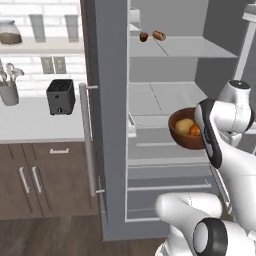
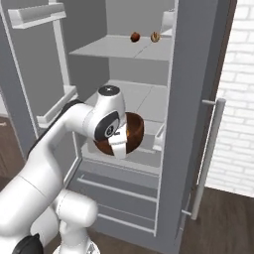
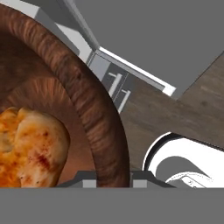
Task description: Pick the chicken drumstick and potato from their plates and place them in the bowl. Then put the bowl in the fridge.
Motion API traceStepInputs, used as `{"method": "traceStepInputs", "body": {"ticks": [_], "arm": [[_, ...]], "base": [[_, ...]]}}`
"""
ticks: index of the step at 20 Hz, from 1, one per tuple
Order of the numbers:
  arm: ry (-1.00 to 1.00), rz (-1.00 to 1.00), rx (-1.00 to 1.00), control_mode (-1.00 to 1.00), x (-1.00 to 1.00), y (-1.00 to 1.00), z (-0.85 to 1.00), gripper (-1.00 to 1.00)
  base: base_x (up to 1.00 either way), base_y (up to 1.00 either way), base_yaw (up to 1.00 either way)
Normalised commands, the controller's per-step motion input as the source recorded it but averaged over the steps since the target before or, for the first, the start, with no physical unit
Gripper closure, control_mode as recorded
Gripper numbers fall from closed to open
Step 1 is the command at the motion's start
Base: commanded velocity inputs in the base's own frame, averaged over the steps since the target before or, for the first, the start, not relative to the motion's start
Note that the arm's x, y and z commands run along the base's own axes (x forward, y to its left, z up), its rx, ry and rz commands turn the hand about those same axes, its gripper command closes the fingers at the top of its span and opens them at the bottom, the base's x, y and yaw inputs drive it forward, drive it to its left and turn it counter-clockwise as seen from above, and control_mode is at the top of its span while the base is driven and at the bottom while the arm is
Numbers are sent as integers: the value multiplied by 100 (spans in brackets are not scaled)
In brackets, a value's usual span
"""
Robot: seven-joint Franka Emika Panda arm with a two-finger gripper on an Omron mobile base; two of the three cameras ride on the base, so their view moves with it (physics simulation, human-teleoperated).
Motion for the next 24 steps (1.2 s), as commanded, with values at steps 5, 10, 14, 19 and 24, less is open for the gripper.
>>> {"method": "traceStepInputs", "body": {"ticks": [5,10,14,19,24], "arm": [[0,0,0,100,0,0,0,100],[0,0,0,100,0,0,0,100],[0,0,0,100,0,0,0,100],[0,-1,0,-100,10,8,0,100],[-1,-1,2,-100,78,18,-2,100]], "base": [[51,12,0],[60,11,0],[56,4,0],[35,23,0],[0,0,0]]}}
